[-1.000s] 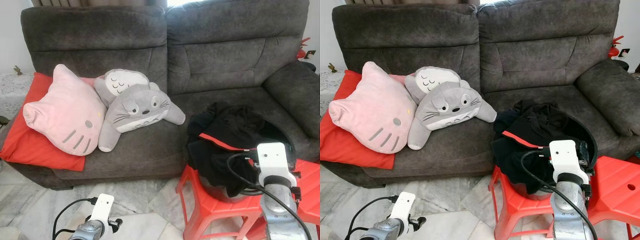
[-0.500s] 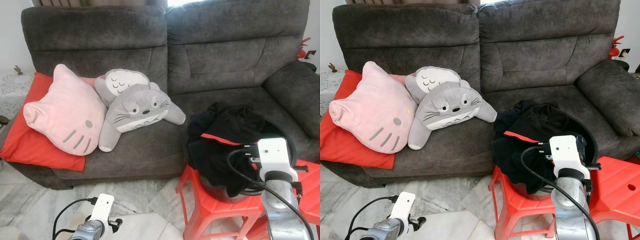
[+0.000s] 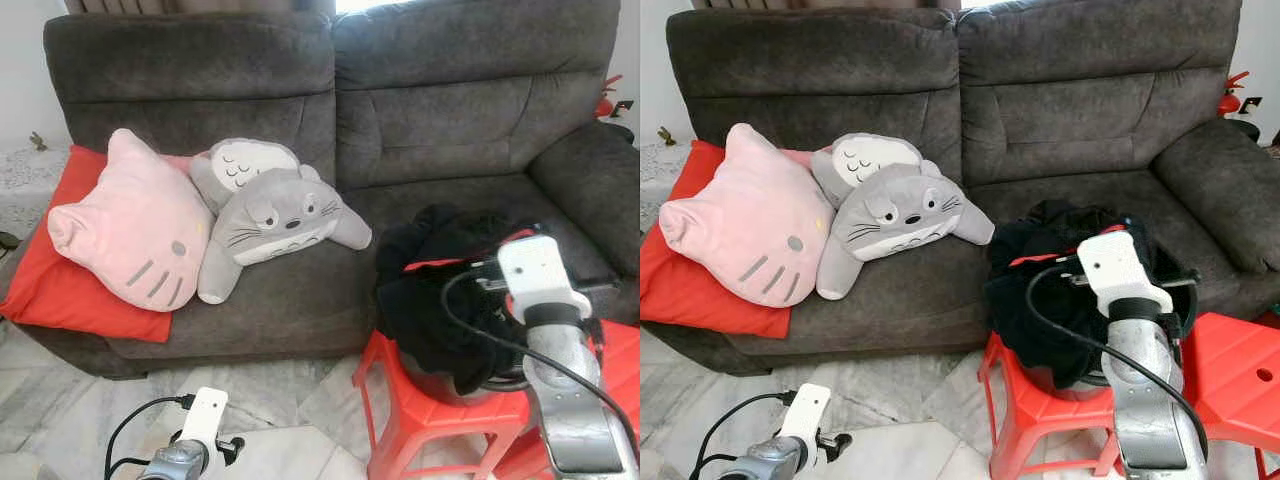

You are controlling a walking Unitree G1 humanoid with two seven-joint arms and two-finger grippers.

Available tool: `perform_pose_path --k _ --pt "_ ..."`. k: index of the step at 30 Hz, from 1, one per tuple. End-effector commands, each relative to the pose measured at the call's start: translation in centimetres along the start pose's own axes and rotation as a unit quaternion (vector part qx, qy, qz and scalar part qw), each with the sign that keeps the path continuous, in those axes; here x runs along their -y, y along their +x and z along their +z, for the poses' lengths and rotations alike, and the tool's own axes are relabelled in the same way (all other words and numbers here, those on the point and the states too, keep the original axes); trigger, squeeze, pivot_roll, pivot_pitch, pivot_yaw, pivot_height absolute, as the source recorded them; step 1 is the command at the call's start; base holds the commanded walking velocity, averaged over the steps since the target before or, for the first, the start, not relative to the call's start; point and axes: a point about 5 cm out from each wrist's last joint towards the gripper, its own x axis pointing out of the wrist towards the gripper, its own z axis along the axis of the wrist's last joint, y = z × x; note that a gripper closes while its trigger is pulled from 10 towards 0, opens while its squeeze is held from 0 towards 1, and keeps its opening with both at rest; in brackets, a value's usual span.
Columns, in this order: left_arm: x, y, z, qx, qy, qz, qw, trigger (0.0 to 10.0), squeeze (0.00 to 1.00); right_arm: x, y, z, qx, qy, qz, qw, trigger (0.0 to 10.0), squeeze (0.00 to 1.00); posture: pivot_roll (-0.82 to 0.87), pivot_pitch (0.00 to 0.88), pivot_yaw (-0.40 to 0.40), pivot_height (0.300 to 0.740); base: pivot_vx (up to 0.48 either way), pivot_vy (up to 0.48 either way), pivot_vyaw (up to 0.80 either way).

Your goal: Hang hanger

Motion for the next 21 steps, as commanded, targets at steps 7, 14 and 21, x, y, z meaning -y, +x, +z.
perform_pose_path --k 7,14,21 --pt "-0.2 0.0 -0.3 -0.007 0.006 0.004 1.000 10.0 0.00 -2.7 -0.4 1.9 0.059 -0.016 0.152 0.986 0.0 0.00 -0.24 0.000 0.054 0.740 0.000 0.000 0.00" --pt "-0.2 0.0 -0.3 -0.008 0.009 0.002 1.000 10.0 0.00 -2.3 -0.5 -0.1 0.000 -0.043 0.144 0.989 0.0 0.00 -0.24 0.000 0.054 0.740 0.000 0.000 0.00" --pt "-0.2 0.0 -0.3 -0.010 0.010 0.000 1.000 10.0 0.00 -1.9 -0.5 -1.3 -0.043 -0.044 0.134 0.989 10.0 0.00 -0.24 0.000 0.054 0.740 0.000 0.000 0.00"
